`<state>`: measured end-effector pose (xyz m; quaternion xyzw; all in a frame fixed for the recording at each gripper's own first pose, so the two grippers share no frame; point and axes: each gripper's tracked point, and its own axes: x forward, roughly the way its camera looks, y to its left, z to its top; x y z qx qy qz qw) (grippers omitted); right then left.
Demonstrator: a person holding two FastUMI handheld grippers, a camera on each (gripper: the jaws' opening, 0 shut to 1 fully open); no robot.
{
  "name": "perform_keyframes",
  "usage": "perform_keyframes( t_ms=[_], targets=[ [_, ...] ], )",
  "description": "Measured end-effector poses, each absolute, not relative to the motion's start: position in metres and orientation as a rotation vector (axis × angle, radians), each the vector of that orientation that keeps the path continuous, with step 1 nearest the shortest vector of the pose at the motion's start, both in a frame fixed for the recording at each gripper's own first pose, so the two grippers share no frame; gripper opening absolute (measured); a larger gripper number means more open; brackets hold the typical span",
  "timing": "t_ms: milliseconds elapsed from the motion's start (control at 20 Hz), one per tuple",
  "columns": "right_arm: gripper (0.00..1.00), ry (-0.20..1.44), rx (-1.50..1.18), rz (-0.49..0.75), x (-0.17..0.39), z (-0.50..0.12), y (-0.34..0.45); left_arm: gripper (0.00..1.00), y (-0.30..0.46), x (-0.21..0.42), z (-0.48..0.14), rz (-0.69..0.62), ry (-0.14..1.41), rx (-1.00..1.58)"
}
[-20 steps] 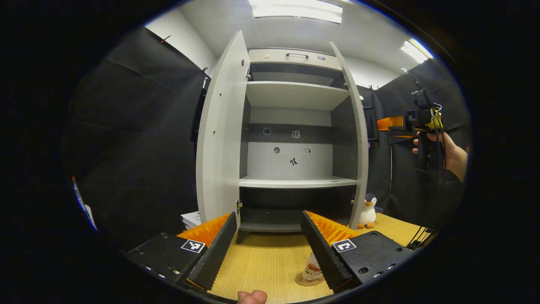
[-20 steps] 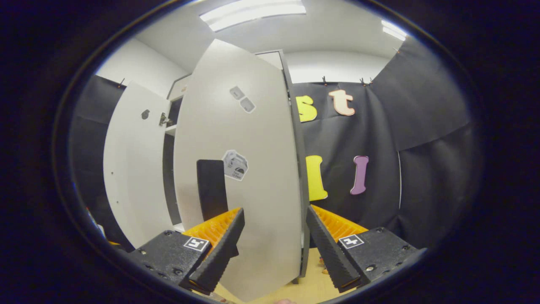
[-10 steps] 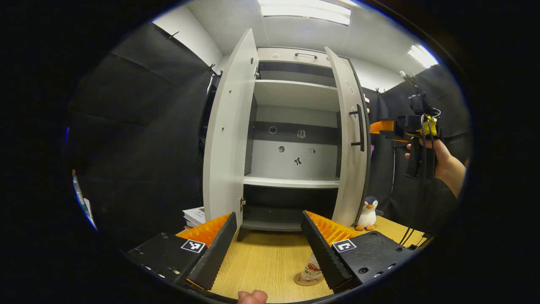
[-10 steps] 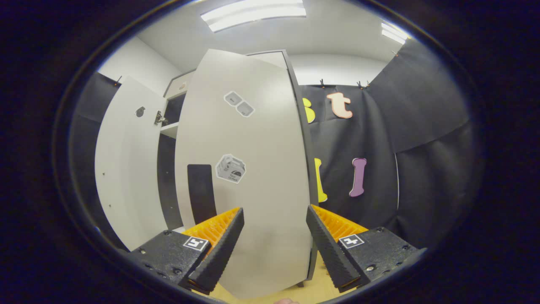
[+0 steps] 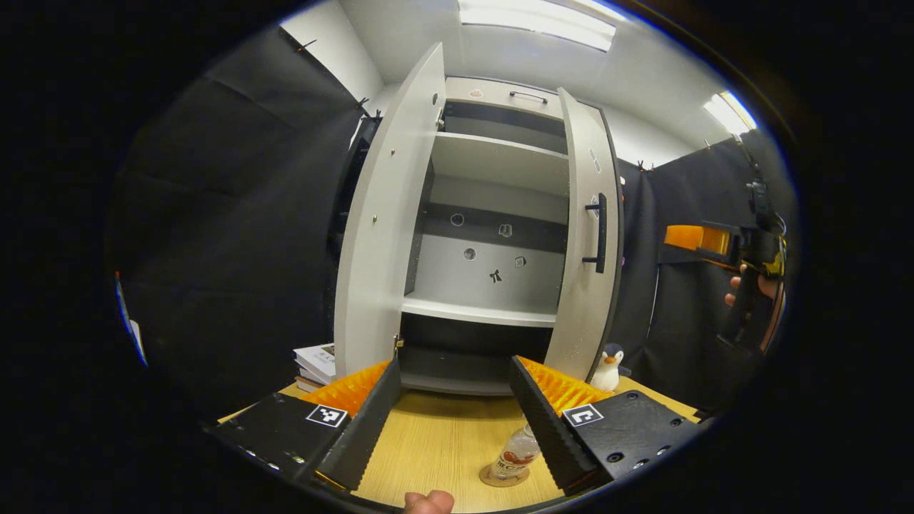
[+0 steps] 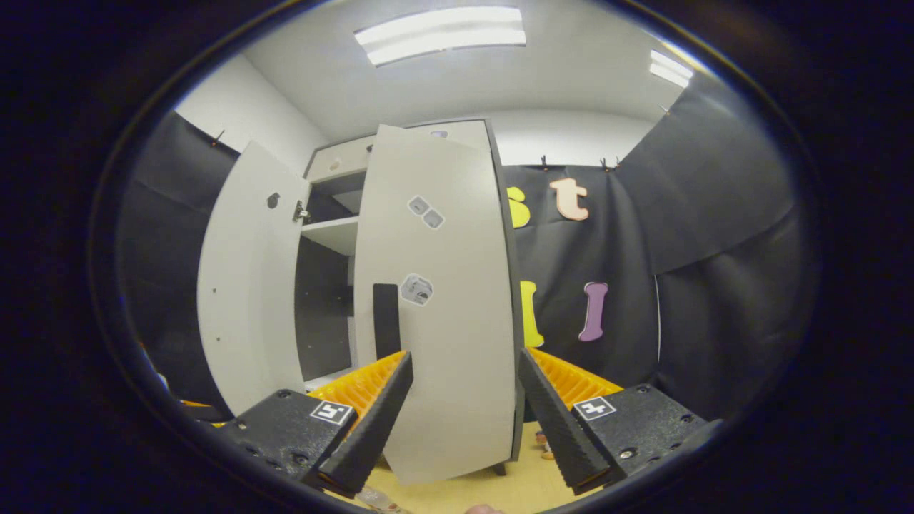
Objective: Grasp the bottle in the cabinet with the left hand and place it on the coaster, then close the right door with the right hand and the left door with the left hand.
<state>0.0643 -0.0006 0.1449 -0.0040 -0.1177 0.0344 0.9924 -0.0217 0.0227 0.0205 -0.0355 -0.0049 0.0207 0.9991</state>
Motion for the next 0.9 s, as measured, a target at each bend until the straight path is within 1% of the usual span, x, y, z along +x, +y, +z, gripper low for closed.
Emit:
perform_keyframes(
  t_ms=[100,150,200,300,350,400,450,500,550,600,700,750,850,900],
  targets=[
    [0.98,-0.241,-0.02,0.044,0.047,0.126,-0.002,0.94,0.022,-0.022,0.023,0.04,-0.016,-0.071],
    [0.92,-0.239,-0.023,0.035,0.04,0.115,-0.002,0.94,0.023,-0.023,0.025,0.043,-0.024,-0.067],
    [0.97,-0.232,-0.029,0.027,0.033,0.103,-0.001,0.95,0.024,-0.023,0.027,0.043,-0.031,-0.063],
    [0.97,-0.202,-0.044,0.012,0.021,0.078,-0.002,0.95,0.022,-0.025,0.03,0.034,-0.035,-0.052],
    [0.98,-0.188,-0.047,0.012,0.014,0.066,-0.001,0.99,0.021,-0.026,0.032,0.031,-0.039,-0.048],
    [0.98,-0.177,-0.049,0.012,0.008,0.056,0.0,0.95,0.021,-0.027,0.035,0.029,-0.044,-0.046],
    [0.97,-0.168,-0.048,0.014,0.003,0.047,0.0,0.95,0.021,-0.028,0.038,0.029,-0.051,-0.043],
    [0.97,-0.157,-0.05,0.014,0.0,0.038,0.0,0.99,0.021,-0.028,0.04,0.029,-0.056,-0.04],
    [0.97,-0.14,-0.055,0.004,-0.002,0.028,-0.004,0.95,0.021,-0.029,0.042,0.028,-0.059,-0.037],
    [0.97,-0.122,-0.054,-0.006,-0.004,0.02,-0.008,0.95,0.022,-0.029,0.045,0.029,-0.063,-0.034],
    [0.97,-0.094,-0.034,-0.006,-0.007,0.009,-0.01,0.95,0.032,-0.031,0.052,0.057,-0.071,-0.041],
    [0.97,-0.088,-0.024,-0.005,-0.008,0.006,-0.011,0.99,0.041,-0.033,0.059,0.072,-0.076,-0.057],
    [0.97,-0.086,-0.021,-0.021,-0.01,0.002,-0.019,0.99,0.064,-0.036,0.082,0.111,-0.11,-0.071],
    [0.97,-0.082,-0.027,-0.029,-0.01,-0.001,-0.024,0.95,0.083,-0.037,0.097,0.145,-0.137,-0.059]
  ],
)
